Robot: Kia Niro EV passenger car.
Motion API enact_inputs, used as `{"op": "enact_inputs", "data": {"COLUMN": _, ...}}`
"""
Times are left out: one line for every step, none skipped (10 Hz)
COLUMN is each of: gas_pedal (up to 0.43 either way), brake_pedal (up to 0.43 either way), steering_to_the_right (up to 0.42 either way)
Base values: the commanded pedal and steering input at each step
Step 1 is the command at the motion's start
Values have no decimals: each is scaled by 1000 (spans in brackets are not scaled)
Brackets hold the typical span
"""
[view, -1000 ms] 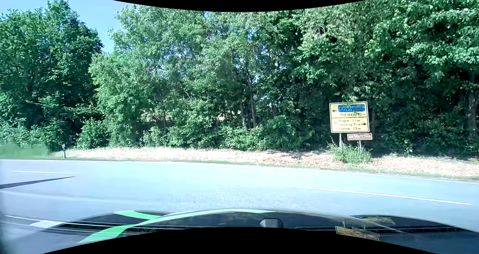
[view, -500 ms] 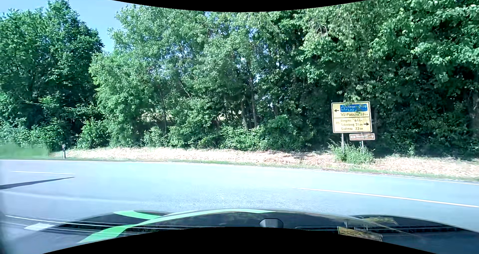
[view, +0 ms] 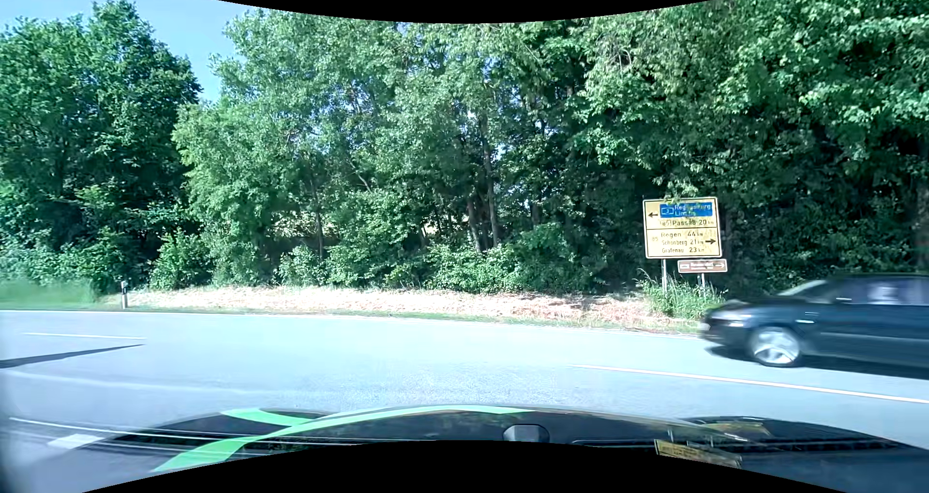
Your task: Follow the waypoints while adhering to traffic rules and regulations
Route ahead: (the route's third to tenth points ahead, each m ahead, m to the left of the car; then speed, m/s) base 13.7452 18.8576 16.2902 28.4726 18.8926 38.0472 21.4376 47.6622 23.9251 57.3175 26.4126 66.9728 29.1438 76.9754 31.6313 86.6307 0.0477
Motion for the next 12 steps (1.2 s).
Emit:
{"op": "enact_inputs", "data": {"gas_pedal": 0, "brake_pedal": 189, "steering_to_the_right": -136}}
{"op": "enact_inputs", "data": {"gas_pedal": 0, "brake_pedal": 189, "steering_to_the_right": -137}}
{"op": "enact_inputs", "data": {"gas_pedal": 0, "brake_pedal": 189, "steering_to_the_right": -137}}
{"op": "enact_inputs", "data": {"gas_pedal": 0, "brake_pedal": 195, "steering_to_the_right": -137}}
{"op": "enact_inputs", "data": {"gas_pedal": 0, "brake_pedal": 189, "steering_to_the_right": -137}}
{"op": "enact_inputs", "data": {"gas_pedal": 0, "brake_pedal": 189, "steering_to_the_right": -137}}
{"op": "enact_inputs", "data": {"gas_pedal": 0, "brake_pedal": 195, "steering_to_the_right": -137}}
{"op": "enact_inputs", "data": {"gas_pedal": 0, "brake_pedal": 189, "steering_to_the_right": -137}}
{"op": "enact_inputs", "data": {"gas_pedal": 0, "brake_pedal": 189, "steering_to_the_right": -137}}
{"op": "enact_inputs", "data": {"gas_pedal": 0, "brake_pedal": 189, "steering_to_the_right": -137}}
{"op": "enact_inputs", "data": {"gas_pedal": 0, "brake_pedal": 189, "steering_to_the_right": -137}}
{"op": "enact_inputs", "data": {"gas_pedal": 0, "brake_pedal": 189, "steering_to_the_right": -137}}
